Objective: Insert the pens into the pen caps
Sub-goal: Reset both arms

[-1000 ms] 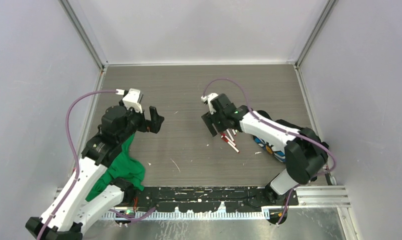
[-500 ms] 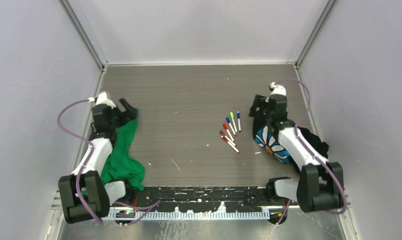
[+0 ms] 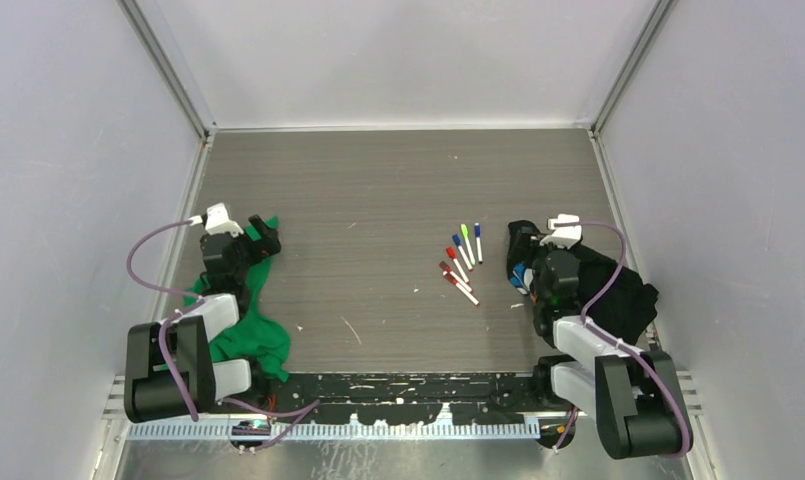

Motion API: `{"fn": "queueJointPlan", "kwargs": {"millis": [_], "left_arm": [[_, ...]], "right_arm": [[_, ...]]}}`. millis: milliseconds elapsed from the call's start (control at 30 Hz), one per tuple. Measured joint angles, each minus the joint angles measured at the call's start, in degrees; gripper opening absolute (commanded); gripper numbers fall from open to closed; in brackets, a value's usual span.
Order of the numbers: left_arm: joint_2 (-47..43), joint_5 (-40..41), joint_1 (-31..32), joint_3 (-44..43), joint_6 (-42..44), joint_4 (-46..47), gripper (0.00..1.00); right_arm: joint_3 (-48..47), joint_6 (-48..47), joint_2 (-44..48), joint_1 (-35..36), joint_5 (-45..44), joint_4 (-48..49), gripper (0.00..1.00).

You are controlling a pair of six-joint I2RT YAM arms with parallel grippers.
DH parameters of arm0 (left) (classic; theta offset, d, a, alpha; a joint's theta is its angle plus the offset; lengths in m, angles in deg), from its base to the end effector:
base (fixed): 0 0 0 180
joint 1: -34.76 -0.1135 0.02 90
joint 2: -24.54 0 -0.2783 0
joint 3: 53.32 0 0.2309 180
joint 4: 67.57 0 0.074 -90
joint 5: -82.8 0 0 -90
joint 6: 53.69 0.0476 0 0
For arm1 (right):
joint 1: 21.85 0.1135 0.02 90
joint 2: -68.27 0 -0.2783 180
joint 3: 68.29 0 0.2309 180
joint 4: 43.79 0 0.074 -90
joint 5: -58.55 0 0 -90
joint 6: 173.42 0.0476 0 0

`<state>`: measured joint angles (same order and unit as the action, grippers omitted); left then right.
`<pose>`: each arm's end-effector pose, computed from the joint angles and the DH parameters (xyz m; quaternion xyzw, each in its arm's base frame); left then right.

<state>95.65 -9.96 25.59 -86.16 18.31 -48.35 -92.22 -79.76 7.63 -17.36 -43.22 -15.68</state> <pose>0.2235 0.0338 0.1941 -0.1776 0.7946 -0.0642 0.5769 0.1881 0.0050 0.2000 0.0614 0.7546 -0.0314 0.6525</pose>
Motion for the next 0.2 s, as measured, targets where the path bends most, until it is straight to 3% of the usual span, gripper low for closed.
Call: {"fn": "queueJointPlan", "kwargs": {"millis": [200], "left_arm": [[-0.2,2.7,3.6,0.0,4.4,3.2,0.98]], "right_arm": [[0.2,-1.9,0.0,0.0,0.1,5.9,0.81]]}}
